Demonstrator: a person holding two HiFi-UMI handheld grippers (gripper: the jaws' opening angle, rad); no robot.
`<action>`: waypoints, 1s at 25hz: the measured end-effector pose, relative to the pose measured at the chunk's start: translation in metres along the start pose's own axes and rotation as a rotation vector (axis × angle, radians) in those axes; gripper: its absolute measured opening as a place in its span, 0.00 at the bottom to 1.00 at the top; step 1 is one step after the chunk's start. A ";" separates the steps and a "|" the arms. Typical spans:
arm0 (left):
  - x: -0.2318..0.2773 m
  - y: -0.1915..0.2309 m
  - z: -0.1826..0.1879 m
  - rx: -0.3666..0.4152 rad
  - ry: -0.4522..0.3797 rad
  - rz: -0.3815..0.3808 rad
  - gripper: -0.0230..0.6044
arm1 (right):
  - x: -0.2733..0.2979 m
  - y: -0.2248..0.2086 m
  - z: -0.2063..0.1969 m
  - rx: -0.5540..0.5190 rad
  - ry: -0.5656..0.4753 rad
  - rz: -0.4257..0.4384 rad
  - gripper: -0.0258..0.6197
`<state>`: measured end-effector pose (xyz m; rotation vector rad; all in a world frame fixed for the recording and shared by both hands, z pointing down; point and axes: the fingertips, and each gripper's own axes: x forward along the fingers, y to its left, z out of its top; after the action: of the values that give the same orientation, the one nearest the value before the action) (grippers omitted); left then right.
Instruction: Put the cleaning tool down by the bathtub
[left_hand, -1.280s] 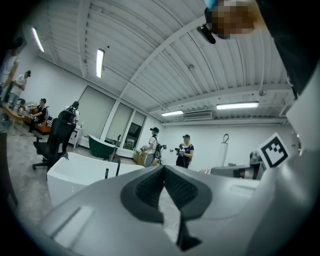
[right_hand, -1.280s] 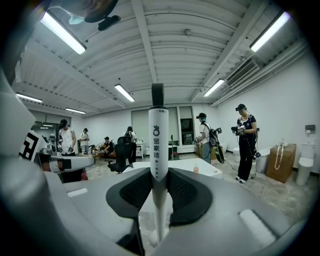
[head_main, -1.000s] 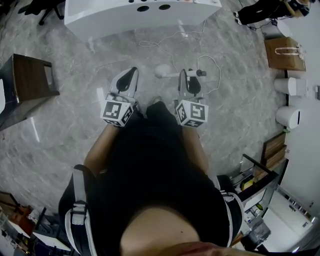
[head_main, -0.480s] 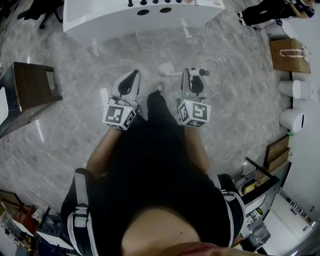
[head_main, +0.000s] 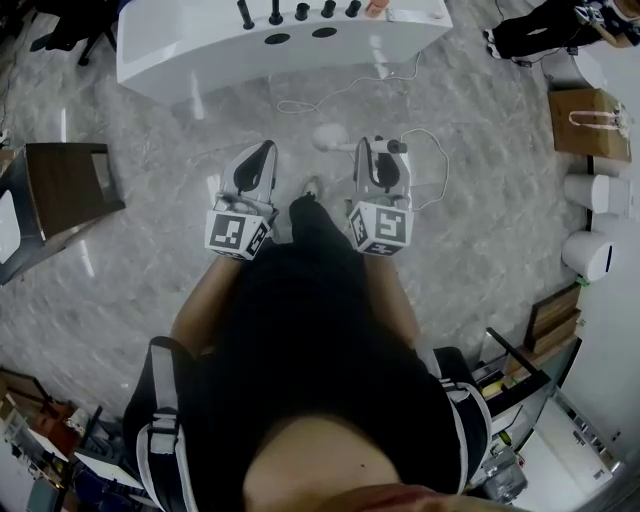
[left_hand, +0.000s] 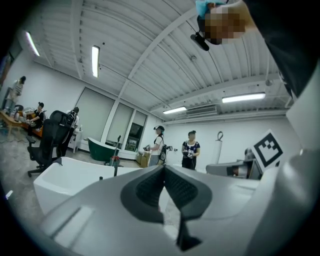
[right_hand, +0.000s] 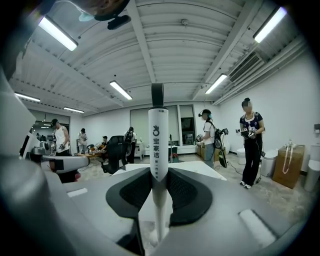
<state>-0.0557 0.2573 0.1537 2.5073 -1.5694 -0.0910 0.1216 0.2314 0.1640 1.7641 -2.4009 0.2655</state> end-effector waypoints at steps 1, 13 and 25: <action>0.011 -0.001 0.001 0.000 0.000 0.007 0.05 | 0.007 -0.007 0.000 -0.001 0.002 0.007 0.19; 0.082 -0.005 0.004 0.045 -0.021 0.083 0.05 | 0.071 -0.062 0.006 0.002 0.002 0.076 0.19; 0.111 0.007 -0.010 0.076 0.018 0.084 0.05 | 0.113 -0.070 -0.006 -0.023 0.028 0.073 0.19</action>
<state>-0.0114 0.1559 0.1700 2.4865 -1.6997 0.0029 0.1547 0.1077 0.1986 1.6534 -2.4419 0.2683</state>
